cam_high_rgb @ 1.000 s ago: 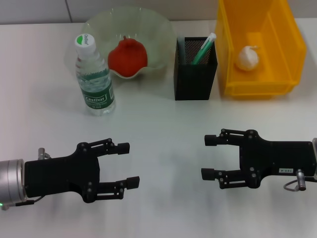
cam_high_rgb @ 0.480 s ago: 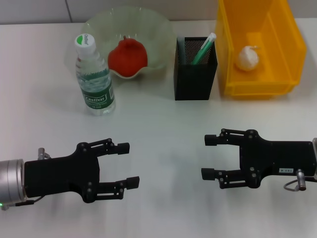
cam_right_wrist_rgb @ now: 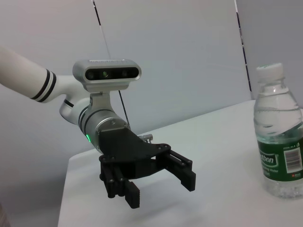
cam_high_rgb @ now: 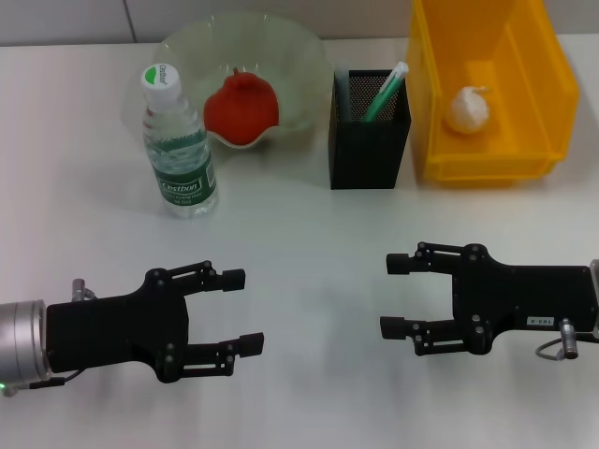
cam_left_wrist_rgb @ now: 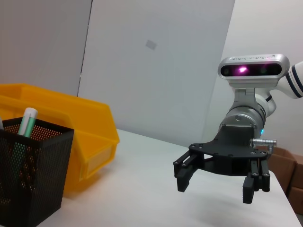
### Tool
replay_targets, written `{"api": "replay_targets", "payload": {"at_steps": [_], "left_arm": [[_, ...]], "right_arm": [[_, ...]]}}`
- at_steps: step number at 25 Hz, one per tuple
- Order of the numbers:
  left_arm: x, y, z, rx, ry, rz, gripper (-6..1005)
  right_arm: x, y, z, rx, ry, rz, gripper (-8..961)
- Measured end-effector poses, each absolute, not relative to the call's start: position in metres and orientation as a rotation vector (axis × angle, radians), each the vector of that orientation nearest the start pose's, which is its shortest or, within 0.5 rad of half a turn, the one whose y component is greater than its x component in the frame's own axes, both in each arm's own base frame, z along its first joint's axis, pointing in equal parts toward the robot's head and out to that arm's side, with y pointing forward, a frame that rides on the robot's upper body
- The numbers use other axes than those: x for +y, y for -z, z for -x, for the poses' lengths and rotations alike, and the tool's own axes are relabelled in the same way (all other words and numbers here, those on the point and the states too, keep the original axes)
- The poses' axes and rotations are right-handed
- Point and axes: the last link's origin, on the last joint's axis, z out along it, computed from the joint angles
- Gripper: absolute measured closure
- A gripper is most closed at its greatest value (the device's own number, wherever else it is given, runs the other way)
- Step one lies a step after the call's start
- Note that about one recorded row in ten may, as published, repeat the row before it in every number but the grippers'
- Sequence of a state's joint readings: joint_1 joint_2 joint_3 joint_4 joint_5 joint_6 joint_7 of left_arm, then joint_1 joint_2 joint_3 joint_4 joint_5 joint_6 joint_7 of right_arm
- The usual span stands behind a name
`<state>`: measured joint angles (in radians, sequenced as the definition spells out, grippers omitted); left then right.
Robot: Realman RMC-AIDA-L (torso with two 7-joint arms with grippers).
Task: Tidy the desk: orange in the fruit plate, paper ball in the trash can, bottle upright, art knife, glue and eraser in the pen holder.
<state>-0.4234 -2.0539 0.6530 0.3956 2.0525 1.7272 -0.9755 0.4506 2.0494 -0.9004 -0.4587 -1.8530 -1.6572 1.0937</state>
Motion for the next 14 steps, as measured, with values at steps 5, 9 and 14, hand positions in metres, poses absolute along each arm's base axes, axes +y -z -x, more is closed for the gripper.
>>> {"api": "replay_targets", "payload": {"at_steps": [5, 9, 14], "left_arm": [[0.2501, 0.0304, 0.2943, -0.450, 0.873, 2.853, 188], [0.2504, 0.0304, 0.2941, -0.449, 0.873, 2.853, 188], [0.2510, 0.0304, 0.2936, -0.446, 0.873, 2.854, 188]], "right_arm": [[0.2724, 0.0349, -0.2734, 0.446, -0.844, 2.902, 141], [0.2723, 0.0353, -0.2734, 0.446, -0.842, 2.903, 141], [0.2734, 0.0353, -0.2724, 0.442, -0.844, 2.904, 141]]}}
